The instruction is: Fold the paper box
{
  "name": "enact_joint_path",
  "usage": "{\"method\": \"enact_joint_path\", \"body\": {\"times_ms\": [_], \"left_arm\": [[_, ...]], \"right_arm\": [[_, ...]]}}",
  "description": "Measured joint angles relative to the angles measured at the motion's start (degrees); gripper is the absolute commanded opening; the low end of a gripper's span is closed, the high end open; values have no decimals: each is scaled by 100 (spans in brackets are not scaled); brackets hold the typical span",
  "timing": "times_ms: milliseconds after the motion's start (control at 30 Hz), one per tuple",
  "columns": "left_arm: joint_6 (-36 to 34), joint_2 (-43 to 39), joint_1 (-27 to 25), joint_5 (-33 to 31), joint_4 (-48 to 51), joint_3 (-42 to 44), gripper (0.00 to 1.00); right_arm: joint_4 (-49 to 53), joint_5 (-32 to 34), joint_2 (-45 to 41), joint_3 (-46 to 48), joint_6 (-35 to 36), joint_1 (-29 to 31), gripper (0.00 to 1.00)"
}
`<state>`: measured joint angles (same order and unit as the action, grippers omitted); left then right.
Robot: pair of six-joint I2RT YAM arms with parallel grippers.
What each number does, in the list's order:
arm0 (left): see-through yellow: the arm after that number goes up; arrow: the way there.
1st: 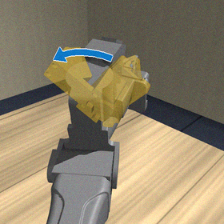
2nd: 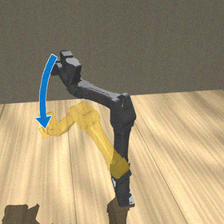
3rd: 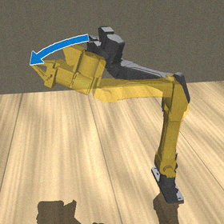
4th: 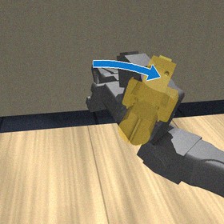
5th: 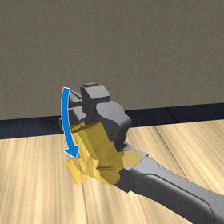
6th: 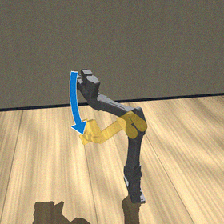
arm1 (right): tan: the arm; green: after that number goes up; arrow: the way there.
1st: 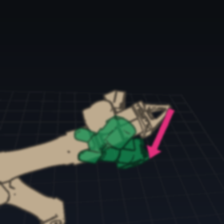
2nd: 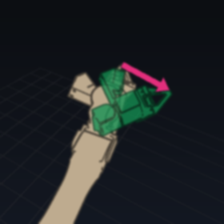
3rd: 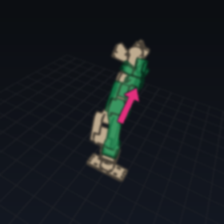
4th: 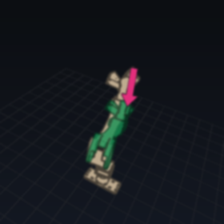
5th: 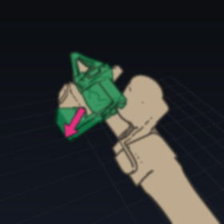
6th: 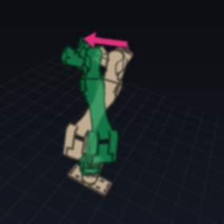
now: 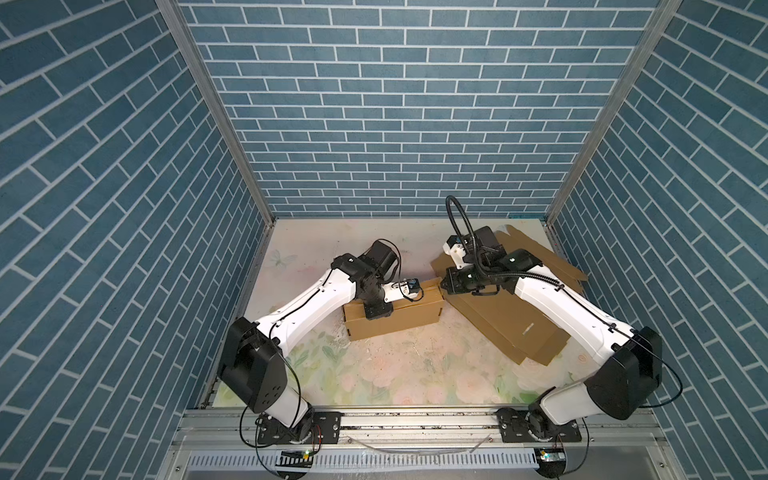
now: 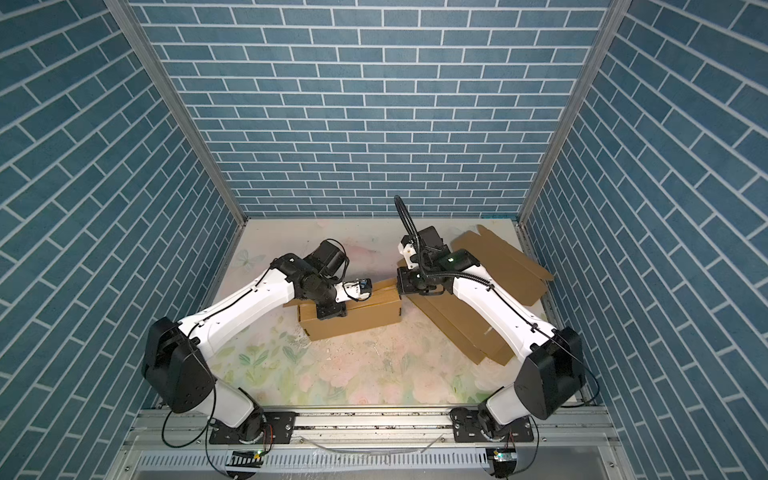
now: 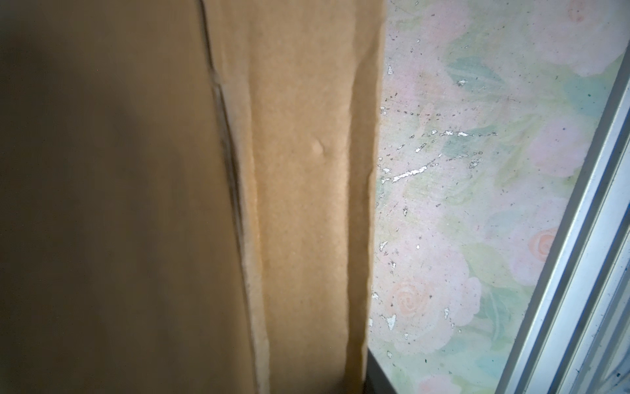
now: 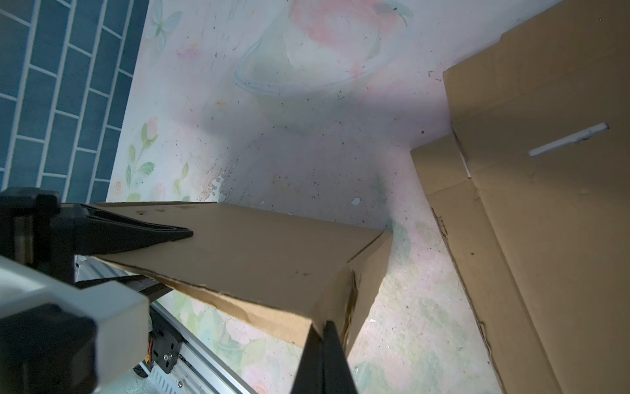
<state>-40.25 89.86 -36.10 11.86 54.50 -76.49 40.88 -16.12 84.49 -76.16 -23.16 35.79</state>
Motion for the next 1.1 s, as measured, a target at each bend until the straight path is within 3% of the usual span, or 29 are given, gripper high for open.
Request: {"method": "enact_joint_path", "body": {"times_ms": [233, 567, 900, 1100], "left_arm": [[44, 7, 15, -13, -42, -9, 47], [94, 4, 31, -295, -225, -9, 67], [136, -81, 31, -297, -243, -9, 74], [271, -568, 28, -111, -260, -9, 77]], "right_arm": [[-280, 120, -66, 175, 7, 0, 0], [-273, 208, 98, 175, 46, 0, 0], [-188, 284, 319, 52, -164, 2, 0], [-83, 334, 461, -118, -398, 0, 0]]}}
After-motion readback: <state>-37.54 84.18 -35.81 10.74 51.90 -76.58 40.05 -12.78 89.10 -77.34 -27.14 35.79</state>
